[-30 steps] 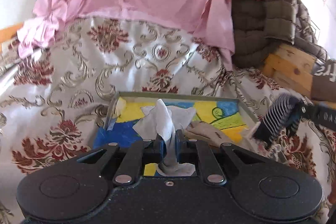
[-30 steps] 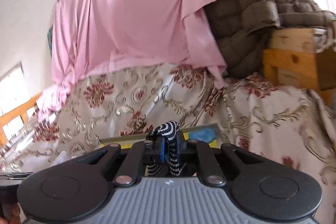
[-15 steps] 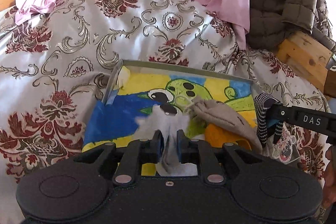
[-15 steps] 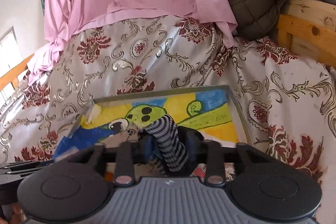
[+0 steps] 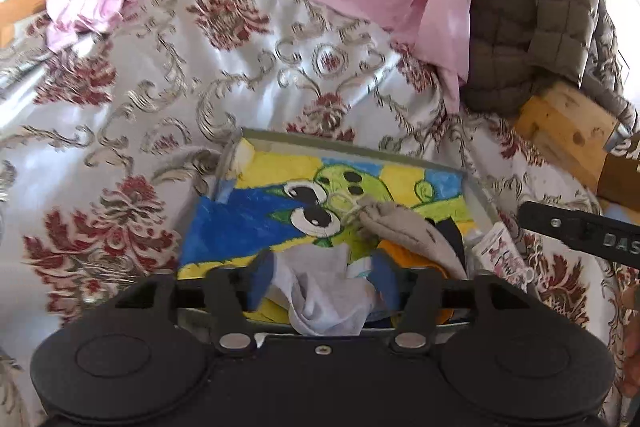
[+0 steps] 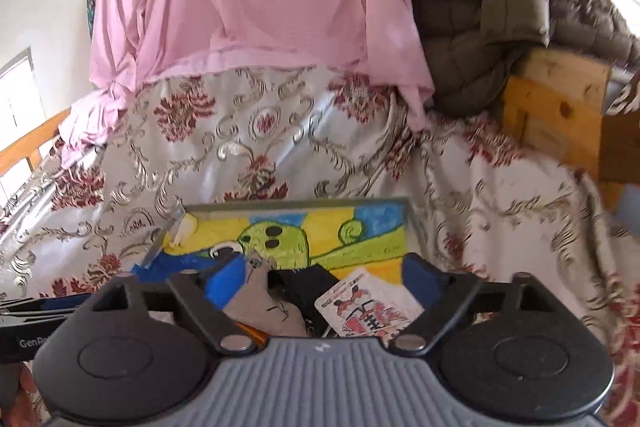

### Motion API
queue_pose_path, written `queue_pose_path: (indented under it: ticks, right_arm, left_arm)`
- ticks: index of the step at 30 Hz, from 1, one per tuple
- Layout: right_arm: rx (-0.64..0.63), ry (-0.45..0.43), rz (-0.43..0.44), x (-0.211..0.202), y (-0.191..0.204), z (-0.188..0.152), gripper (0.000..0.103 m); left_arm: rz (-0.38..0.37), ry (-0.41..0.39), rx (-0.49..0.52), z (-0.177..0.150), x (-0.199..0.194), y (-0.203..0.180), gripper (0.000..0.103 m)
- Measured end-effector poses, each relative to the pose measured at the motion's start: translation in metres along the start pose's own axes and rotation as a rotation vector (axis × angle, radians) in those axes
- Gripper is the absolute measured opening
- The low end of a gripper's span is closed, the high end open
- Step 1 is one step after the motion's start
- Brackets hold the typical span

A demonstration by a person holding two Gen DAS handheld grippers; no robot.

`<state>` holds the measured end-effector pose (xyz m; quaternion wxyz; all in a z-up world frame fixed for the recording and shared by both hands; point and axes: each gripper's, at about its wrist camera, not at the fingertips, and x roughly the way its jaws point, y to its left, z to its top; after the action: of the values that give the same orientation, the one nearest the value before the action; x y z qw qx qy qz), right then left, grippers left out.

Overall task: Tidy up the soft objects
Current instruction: 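Open both grippers to drop the grey cloth and sock into the tray, then move both grippers back toward the remaining items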

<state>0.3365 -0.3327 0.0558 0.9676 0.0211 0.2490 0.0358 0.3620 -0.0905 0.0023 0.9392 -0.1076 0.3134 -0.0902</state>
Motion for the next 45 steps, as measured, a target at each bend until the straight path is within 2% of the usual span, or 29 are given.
queue_pose_path:
  ticks: [6,12,20,26,32,40,45]
  right_arm:
    - [-0.036,-0.069,-0.006,-0.053,0.008,0.008,0.102]
    - [-0.032,-0.131,-0.011,-0.112,0.017,0.007,0.103]
    - [-0.018,-0.214,-0.027,-0.181,0.030,-0.023,0.103]
    - [0.002,-0.259,-0.040,-0.217,0.041,-0.057,0.103]
    - [0.028,-0.262,-0.056,-0.234,0.056,-0.100,0.103]
    - [0.048,-0.175,-0.110,-0.222,0.065,-0.154,0.103]
    - [0.060,-0.129,-0.148,-0.212,0.062,-0.179,0.103]
  left_arm:
    - [0.014,-0.054,0.003,0.005,-0.049,-0.001,0.086]
    - [0.011,-0.147,0.029,0.006,-0.112,-0.005,0.101]
    - [0.002,-0.240,0.101,-0.016,-0.191,-0.002,0.102]
    - [0.002,-0.281,0.089,-0.046,-0.227,0.012,0.102]
    - [0.026,-0.257,0.068,-0.093,-0.239,0.026,0.102]
    - [0.047,-0.158,0.141,-0.151,-0.225,0.034,0.102]
    - [0.078,-0.118,0.159,-0.169,-0.216,0.038,0.102]
